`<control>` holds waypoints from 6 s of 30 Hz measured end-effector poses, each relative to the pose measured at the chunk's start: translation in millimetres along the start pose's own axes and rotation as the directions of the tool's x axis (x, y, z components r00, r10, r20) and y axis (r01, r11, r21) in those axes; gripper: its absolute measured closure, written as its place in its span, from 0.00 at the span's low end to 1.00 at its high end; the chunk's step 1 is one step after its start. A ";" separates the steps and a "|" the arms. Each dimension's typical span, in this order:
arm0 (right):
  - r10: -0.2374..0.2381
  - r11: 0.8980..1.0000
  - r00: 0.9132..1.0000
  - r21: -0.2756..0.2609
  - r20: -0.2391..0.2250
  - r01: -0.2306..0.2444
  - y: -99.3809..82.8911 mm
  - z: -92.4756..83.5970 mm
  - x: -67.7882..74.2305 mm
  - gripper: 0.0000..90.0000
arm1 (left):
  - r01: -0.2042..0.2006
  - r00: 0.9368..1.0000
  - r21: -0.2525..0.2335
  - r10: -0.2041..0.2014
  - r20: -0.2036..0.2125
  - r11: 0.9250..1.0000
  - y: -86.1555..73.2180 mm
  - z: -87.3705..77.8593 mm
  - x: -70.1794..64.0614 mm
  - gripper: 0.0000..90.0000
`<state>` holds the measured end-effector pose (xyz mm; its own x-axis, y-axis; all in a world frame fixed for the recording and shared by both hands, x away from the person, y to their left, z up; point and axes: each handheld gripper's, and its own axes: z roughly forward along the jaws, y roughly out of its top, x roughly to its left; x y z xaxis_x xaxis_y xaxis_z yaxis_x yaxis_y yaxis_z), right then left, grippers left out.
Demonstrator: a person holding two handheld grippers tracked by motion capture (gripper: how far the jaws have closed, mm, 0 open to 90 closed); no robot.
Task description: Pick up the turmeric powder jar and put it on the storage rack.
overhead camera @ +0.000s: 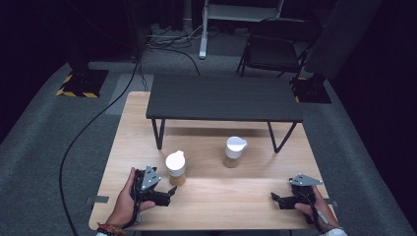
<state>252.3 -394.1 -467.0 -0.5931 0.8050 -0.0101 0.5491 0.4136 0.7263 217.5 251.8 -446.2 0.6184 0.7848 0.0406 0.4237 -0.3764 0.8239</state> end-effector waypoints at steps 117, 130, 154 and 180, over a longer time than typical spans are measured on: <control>-0.001 1.000 1.000 0.000 0.001 0.001 0.7 0.6 -0.1 0.00 | 0.022 0.999 -0.254 -0.014 0.033 0.967 139.1 -11.3 -23.3 0.33; -0.001 1.000 1.000 0.001 0.001 0.001 0.7 0.6 -0.1 0.00 | 0.003 1.000 -0.280 0.001 0.011 0.960 181.9 -9.4 -23.1 0.33; -0.001 1.000 1.000 0.000 0.002 0.001 0.5 0.6 0.0 0.00 | 0.029 0.998 -0.301 -0.044 -0.043 0.953 227.8 19.0 -2.9 0.33; 0.000 1.000 1.000 0.000 0.000 0.000 0.1 0.1 0.3 0.00 | 0.101 0.985 -0.228 -0.130 -0.114 0.968 255.1 57.8 16.2 0.33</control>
<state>252.2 -393.7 -467.0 -0.5930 0.8051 -0.0096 0.5492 0.4132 0.7264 373.8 140.1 -268.1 0.4785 0.8781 -0.0025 0.3218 -0.1727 0.9309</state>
